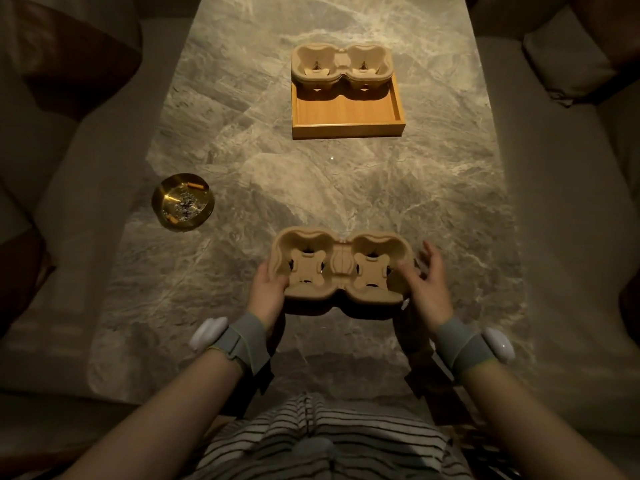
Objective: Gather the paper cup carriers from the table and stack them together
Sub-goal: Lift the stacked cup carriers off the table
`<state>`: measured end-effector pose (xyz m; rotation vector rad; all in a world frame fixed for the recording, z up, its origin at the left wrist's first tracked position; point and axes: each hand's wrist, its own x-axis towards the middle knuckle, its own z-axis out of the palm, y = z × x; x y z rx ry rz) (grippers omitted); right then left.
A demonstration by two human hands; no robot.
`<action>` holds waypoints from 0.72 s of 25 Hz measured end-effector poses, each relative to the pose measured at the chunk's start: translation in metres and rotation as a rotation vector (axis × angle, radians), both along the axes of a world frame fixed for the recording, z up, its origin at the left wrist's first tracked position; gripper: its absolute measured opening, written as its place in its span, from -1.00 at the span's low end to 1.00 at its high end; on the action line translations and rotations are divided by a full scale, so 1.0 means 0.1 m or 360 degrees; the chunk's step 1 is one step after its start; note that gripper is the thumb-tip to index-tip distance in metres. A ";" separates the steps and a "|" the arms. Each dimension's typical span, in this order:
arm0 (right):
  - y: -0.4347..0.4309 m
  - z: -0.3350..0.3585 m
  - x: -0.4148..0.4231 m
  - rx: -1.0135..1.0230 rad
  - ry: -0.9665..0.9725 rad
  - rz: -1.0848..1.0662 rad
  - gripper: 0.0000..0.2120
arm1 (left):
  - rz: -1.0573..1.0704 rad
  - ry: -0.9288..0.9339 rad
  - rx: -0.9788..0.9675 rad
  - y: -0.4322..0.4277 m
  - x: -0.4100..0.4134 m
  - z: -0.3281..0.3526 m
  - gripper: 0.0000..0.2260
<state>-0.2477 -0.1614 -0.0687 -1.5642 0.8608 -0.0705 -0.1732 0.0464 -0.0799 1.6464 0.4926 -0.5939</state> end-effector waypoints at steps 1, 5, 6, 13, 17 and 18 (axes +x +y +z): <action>0.01 0.00 0.03 0.0307 0.0040 -0.0045 -0.48 | 0.0073 0.0072 -0.0067 -0.01 0.02 0.02 -0.63; -0.01 0.11 0.21 0.0563 -0.0058 -0.0200 -0.56 | 0.0156 0.0068 -0.0137 -0.08 0.23 0.22 -0.66; -0.07 0.17 0.33 0.0551 -0.0097 -0.0190 -0.58 | 0.0157 0.0042 -0.0168 -0.13 0.33 0.29 -0.66; -0.56 0.63 1.58 0.0318 -0.0333 -0.0106 -0.68 | 0.0112 -0.0315 -0.0275 -0.57 1.50 0.77 -0.48; -0.84 0.65 2.47 0.0135 -0.0434 -0.0098 -0.72 | 0.0015 -0.0560 -0.0179 -0.89 2.40 0.89 -0.59; -0.92 0.65 2.70 0.0093 -0.0447 -0.0106 -0.73 | -0.0019 -0.0605 -0.0105 -0.97 2.60 0.89 -0.62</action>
